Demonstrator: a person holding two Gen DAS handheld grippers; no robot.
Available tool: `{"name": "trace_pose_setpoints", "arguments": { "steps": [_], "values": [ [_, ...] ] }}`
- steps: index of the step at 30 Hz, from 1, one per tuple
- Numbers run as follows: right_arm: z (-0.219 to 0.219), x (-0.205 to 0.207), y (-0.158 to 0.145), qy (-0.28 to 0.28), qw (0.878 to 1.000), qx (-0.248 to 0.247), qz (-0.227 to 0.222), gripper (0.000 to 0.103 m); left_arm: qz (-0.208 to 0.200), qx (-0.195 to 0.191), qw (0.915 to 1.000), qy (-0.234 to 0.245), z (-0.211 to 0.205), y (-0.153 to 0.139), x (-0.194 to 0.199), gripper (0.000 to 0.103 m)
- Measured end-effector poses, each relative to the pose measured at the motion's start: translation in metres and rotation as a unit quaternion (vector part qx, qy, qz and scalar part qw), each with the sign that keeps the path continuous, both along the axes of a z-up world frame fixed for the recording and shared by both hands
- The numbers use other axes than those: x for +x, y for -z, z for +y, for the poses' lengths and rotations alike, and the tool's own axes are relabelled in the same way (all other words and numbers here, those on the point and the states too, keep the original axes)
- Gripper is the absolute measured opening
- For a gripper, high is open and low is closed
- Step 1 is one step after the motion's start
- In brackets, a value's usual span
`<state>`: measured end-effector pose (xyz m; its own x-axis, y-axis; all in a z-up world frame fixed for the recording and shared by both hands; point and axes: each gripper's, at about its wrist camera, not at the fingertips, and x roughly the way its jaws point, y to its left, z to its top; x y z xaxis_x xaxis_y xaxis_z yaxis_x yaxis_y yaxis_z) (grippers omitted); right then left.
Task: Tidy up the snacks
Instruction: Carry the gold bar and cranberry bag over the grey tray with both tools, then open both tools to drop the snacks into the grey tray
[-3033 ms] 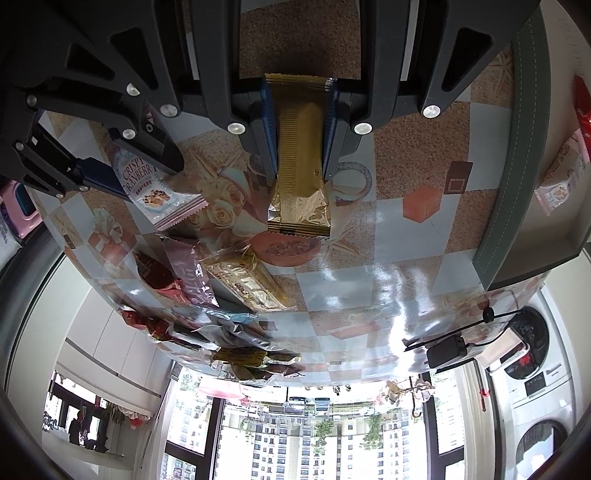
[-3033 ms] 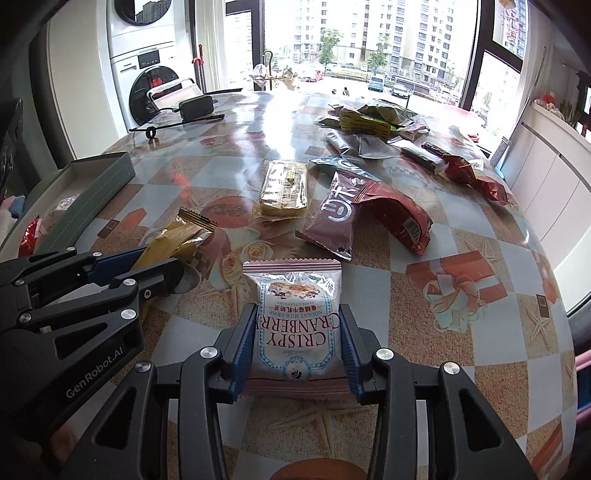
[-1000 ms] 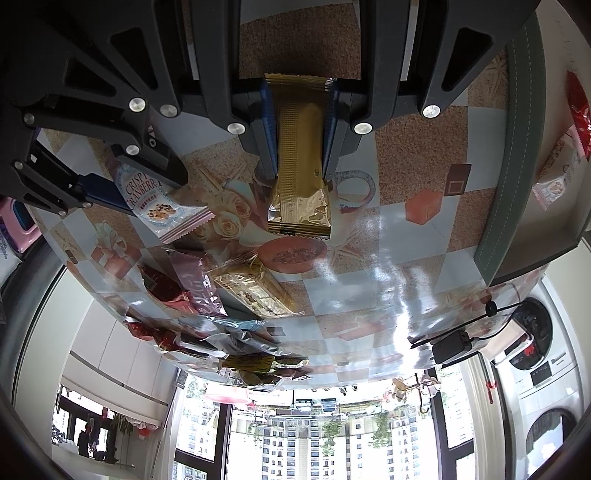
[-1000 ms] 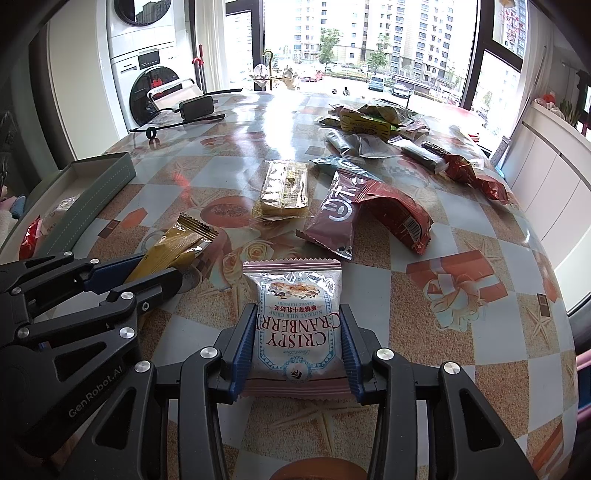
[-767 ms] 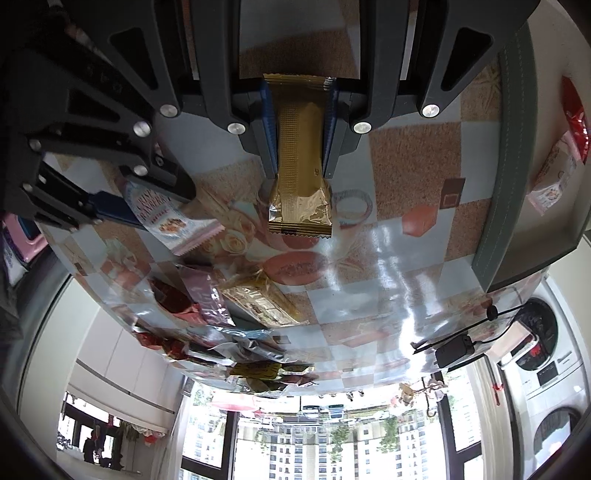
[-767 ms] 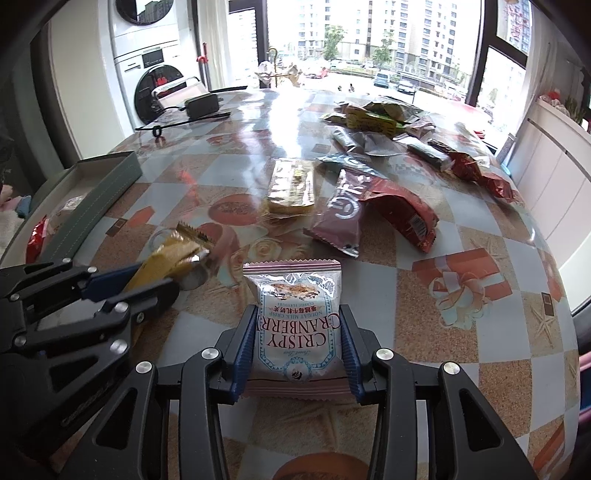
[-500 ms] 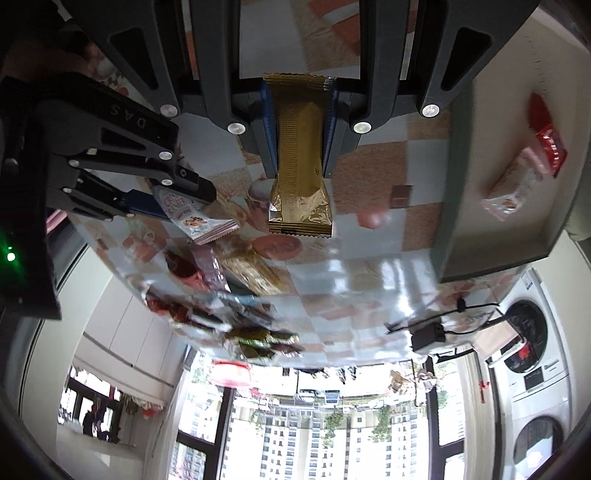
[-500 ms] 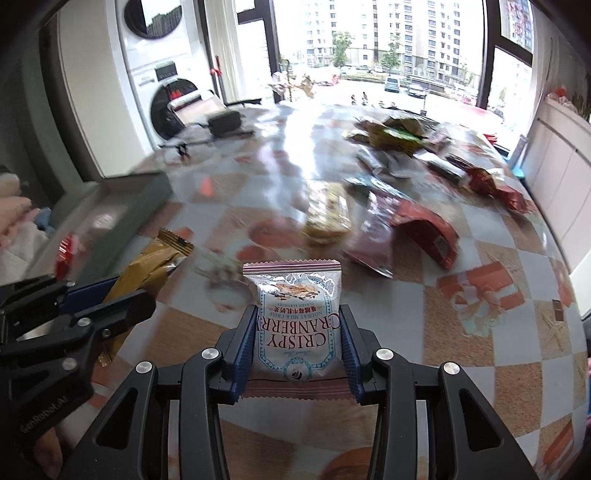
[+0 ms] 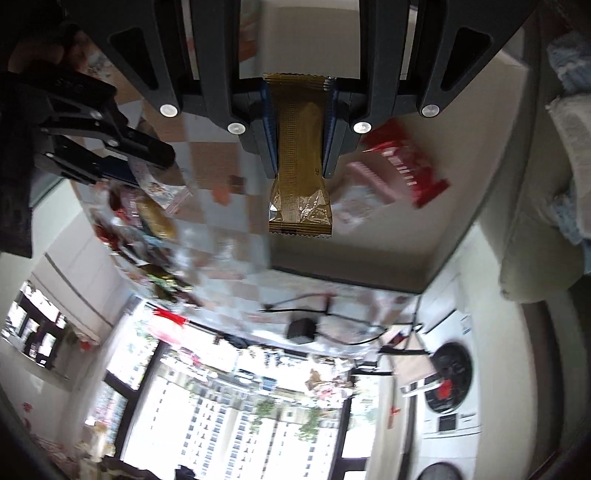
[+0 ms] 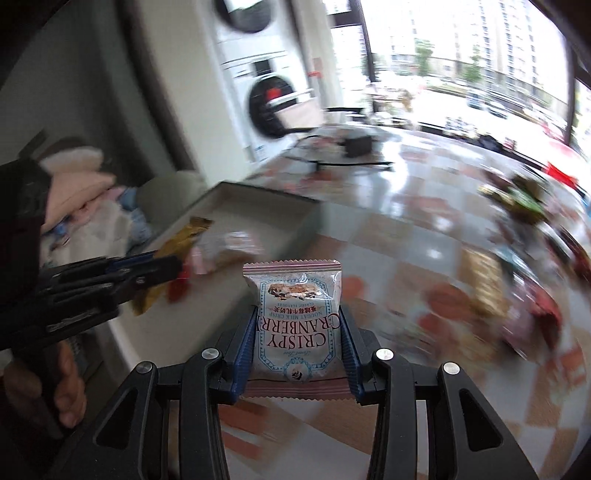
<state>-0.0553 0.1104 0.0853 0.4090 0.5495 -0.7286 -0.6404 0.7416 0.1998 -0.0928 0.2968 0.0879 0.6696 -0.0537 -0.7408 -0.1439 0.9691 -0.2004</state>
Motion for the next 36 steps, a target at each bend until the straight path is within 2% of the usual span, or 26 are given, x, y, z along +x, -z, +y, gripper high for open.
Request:
{"name": "trace_pose_setpoints", "arguments": {
  "steps": [4,7,10,12,13,15,16,17,18,19,23,26,28,31,36],
  "values": [
    [0.048,-0.010,0.004,-0.067,0.998,-0.011,0.008,0.043,0.031,-0.007,0.9989,-0.035,0.031,0.012,-0.016,0.024],
    [0.081,-0.020,0.012,-0.112,0.993,-0.031,0.006,0.043,0.044,0.005,0.9979,-0.048,0.045,0.019,-0.030,0.024],
    [0.109,-0.015,0.025,-0.122,0.990,-0.066,-0.008,0.043,0.060,0.006,0.9954,-0.074,0.056,0.027,-0.027,0.025],
    [0.125,0.004,0.032,-0.099,0.993,-0.069,-0.012,0.044,0.072,-0.017,0.9916,-0.106,0.069,0.033,-0.022,0.028],
    [0.128,0.010,0.033,-0.093,0.993,-0.066,-0.008,0.045,0.075,-0.033,0.9906,-0.109,0.073,0.035,-0.021,0.030],
    [0.130,0.017,0.034,-0.082,0.994,-0.069,-0.002,0.060,0.070,-0.038,0.9909,-0.109,0.073,0.034,-0.024,0.039],
    [0.125,0.018,0.032,-0.080,0.995,-0.064,-0.006,0.073,0.065,-0.032,0.9917,-0.106,0.071,0.031,-0.026,0.042],
    [0.116,0.016,0.027,-0.077,0.995,-0.055,-0.014,0.083,0.058,-0.024,0.9929,-0.101,0.067,0.029,-0.028,0.051],
    [0.107,0.013,0.024,-0.068,0.996,-0.048,-0.023,0.083,0.052,-0.017,0.9936,-0.098,0.065,0.027,-0.031,0.059],
    [0.103,0.012,0.022,-0.062,0.997,-0.045,-0.029,0.083,0.048,-0.015,0.9939,-0.098,0.063,0.026,-0.033,0.061],
    [0.054,0.012,0.013,-0.011,0.998,-0.031,-0.046,0.083,0.029,-0.037,0.9959,-0.077,0.046,0.019,-0.032,0.061],
    [0.005,0.023,0.016,0.051,0.997,-0.038,-0.036,0.083,0.021,-0.048,0.9977,-0.042,0.019,0.013,-0.022,0.062],
    [-0.033,0.031,0.022,0.102,0.993,-0.058,-0.031,0.083,0.021,-0.050,0.9984,-0.018,-0.006,0.009,-0.015,0.065],
    [-0.088,0.040,0.035,0.172,0.980,-0.096,-0.028,0.083,0.028,-0.056,0.9971,0.043,-0.054,0.010,-0.005,0.076],
    [-0.174,0.046,0.056,0.250,0.957,-0.148,-0.014,0.083,0.065,-0.027,0.9899,0.123,-0.131,0.028,0.020,0.078]
  ]
}}
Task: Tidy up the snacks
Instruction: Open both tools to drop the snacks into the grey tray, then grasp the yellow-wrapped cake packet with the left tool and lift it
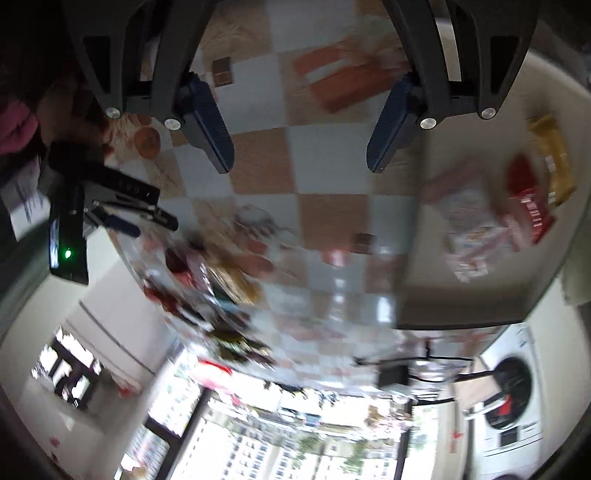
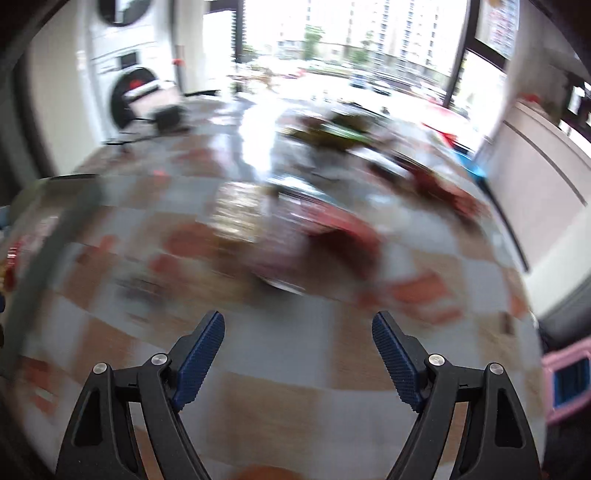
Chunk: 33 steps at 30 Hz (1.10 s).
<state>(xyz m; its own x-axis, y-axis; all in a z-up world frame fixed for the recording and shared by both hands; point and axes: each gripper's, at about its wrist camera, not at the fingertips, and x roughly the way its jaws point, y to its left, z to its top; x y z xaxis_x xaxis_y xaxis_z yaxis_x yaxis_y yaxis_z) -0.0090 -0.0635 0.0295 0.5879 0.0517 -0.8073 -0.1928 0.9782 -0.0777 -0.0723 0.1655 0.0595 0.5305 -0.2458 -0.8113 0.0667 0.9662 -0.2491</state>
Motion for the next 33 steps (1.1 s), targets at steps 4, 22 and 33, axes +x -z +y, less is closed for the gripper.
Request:
{"name": "trace_pose_setpoints", "arguments": {
  "steps": [4,22,33],
  "values": [
    [-0.051,0.004,0.017,0.046,0.999,-0.004,0.021,0.084,0.040,-0.001,0.9987,0.032,-0.042,0.016,0.031,0.078],
    [-0.074,0.003,0.025,0.048,0.997,0.064,0.020,0.102,0.088,0.040,0.9950,-0.026,-0.126,0.038,0.203,0.077],
    [-0.078,0.003,0.023,0.050,0.996,0.079,0.017,0.102,0.020,0.099,0.9948,-0.003,-0.108,0.041,0.143,0.039]
  ]
}}
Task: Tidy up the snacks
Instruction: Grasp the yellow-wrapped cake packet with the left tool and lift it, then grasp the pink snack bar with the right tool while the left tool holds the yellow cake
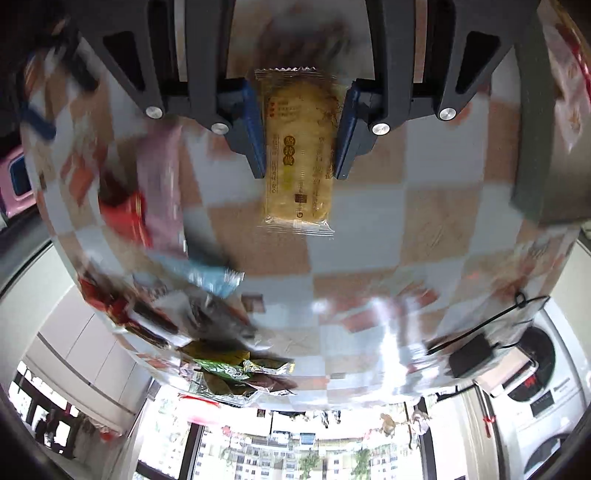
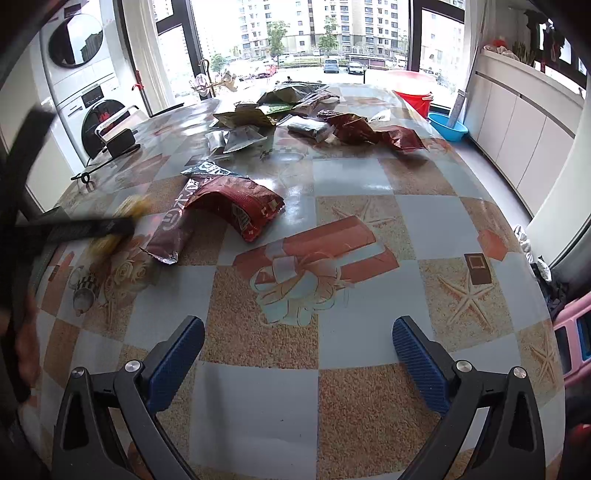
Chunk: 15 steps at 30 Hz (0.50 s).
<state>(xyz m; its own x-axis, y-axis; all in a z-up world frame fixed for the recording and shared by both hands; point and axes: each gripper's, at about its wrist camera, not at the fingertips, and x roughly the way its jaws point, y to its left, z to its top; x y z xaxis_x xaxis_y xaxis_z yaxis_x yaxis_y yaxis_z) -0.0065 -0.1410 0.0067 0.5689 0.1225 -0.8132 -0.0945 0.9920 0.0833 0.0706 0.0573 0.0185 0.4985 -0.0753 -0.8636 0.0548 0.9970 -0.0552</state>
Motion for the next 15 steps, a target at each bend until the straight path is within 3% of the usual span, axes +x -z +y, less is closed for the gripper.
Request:
{"name": "trace_pose_setpoints", "arguments": {
  "steps": [9,15],
  "values": [
    [0.010,0.003,0.002,-0.005,0.999,-0.032,0.013,0.102,-0.056,-0.016,0.9974,0.042,0.010,0.002,-0.093,0.039],
    [0.024,0.001,-0.013,-0.012,0.998,0.064,0.016,0.102,-0.054,-0.082,0.9942,0.043,0.028,0.001,-0.091,0.040]
  ]
}}
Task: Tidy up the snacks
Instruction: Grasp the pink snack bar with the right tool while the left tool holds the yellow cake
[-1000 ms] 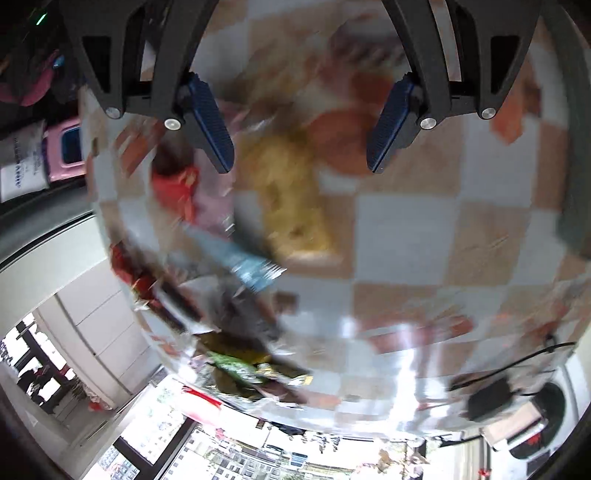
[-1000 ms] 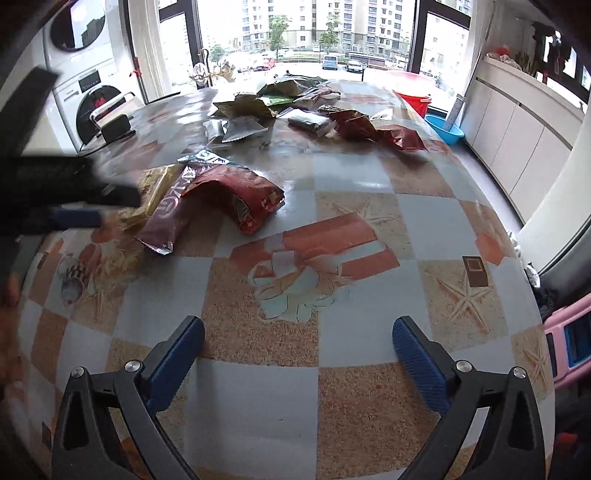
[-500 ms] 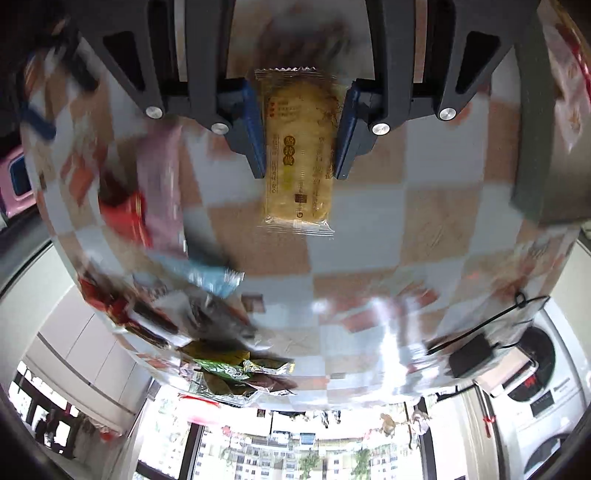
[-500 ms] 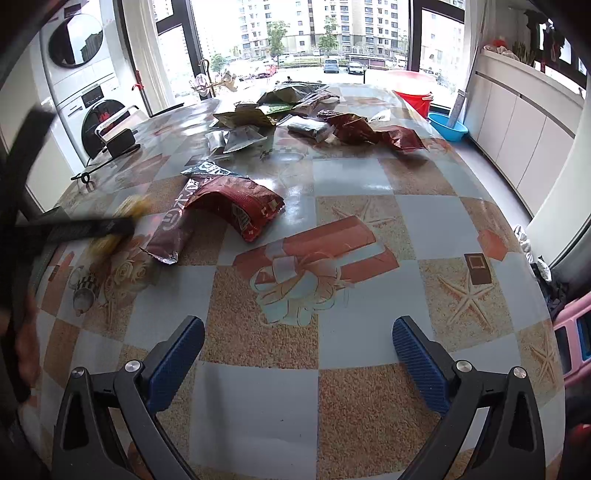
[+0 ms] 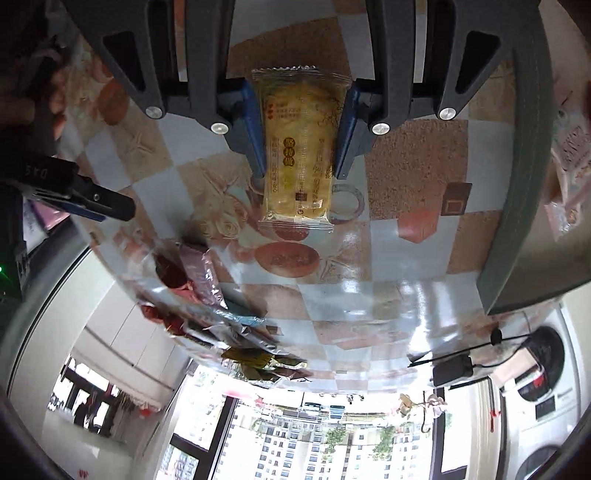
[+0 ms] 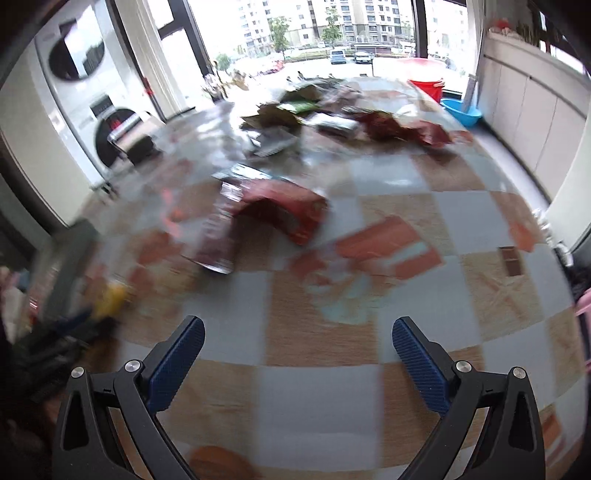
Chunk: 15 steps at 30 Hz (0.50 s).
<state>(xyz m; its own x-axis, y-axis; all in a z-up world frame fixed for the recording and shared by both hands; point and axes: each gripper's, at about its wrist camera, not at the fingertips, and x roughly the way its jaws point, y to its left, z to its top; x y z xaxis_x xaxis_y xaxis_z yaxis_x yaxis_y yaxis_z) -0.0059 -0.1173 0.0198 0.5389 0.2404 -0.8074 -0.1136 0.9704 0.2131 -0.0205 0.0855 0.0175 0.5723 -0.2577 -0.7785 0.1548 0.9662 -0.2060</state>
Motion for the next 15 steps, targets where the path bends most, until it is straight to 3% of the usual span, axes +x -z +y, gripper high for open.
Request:
{"name": "trace_pose_setpoints", "arguments": {
  "steps": [9,14,15],
  "values": [
    [0.042,0.019,-0.004,-0.028,0.999,0.024,0.007,0.102,-0.008,0.028,0.9996,0.003,-0.007,0.001,-0.002,0.040],
    [0.058,0.037,0.002,-0.037,0.998,0.043,0.022,0.077,-0.012,0.038,0.9992,0.002,-0.012,0.002,-0.002,0.040],
    [0.062,0.041,0.002,-0.039,0.998,0.042,0.022,0.076,-0.012,0.040,0.9991,0.001,-0.013,0.002,-0.002,0.040]
  ]
}}
